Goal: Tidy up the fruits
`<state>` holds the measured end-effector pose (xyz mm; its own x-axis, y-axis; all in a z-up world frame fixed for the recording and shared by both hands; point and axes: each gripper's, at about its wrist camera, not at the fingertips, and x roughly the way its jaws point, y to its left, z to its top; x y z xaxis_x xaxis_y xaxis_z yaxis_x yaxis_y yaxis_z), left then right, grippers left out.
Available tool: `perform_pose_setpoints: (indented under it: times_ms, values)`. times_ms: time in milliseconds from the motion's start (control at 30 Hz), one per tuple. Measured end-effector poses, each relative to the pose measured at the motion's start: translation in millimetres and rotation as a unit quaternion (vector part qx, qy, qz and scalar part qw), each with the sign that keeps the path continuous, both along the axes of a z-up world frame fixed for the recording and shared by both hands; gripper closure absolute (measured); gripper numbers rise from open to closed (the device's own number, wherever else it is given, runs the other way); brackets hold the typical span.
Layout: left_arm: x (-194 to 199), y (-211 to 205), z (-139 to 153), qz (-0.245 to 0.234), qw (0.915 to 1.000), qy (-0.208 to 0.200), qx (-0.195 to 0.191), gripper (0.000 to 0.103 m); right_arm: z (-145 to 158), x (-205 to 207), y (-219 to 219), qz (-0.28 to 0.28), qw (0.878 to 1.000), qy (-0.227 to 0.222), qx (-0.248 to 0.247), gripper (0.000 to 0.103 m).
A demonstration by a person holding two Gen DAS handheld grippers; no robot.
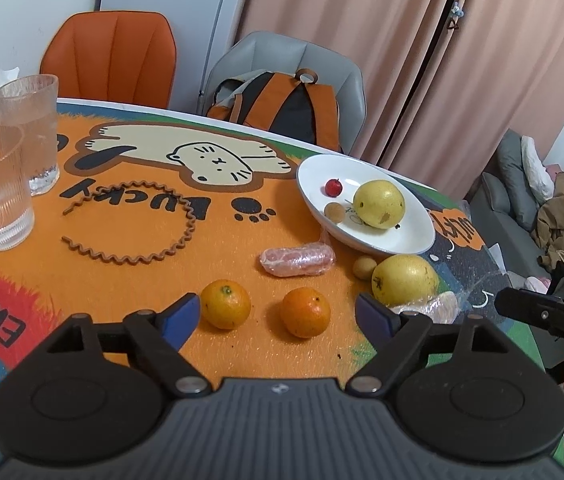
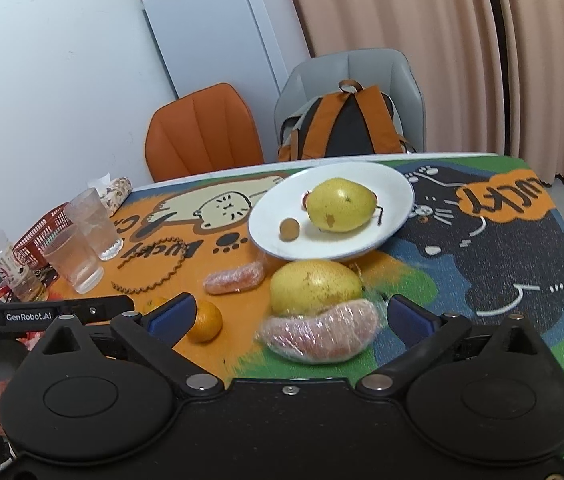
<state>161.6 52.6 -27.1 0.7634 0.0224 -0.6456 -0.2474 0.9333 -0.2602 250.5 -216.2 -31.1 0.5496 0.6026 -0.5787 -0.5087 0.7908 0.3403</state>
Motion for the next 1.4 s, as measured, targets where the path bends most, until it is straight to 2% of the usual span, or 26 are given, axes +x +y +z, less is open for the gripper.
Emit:
perform_pose_setpoints:
  times_ms: [567,800,1400]
  values:
    - [4.8,-4.0,-27.6,-0.023,0.9992,0.028,-0.017,0.020,-21.6,-12.3,-11.7,-0.019,0.999,0.026,-0.008,0.000]
    - [10.8,-10.5,-37.5,-0.028,0.9991,0.030,-0.014,0.021,-32.7,-16.4,-2.5,-0.027,0.998,0.019,-0.049,0.000]
    - [36.4,-25.7,-45.3,-0.046,0.9986,0.025,-0.011,0.032,-44.5,-13.2,18.6,-0.013,0.996,0.006,-0.090,0.000]
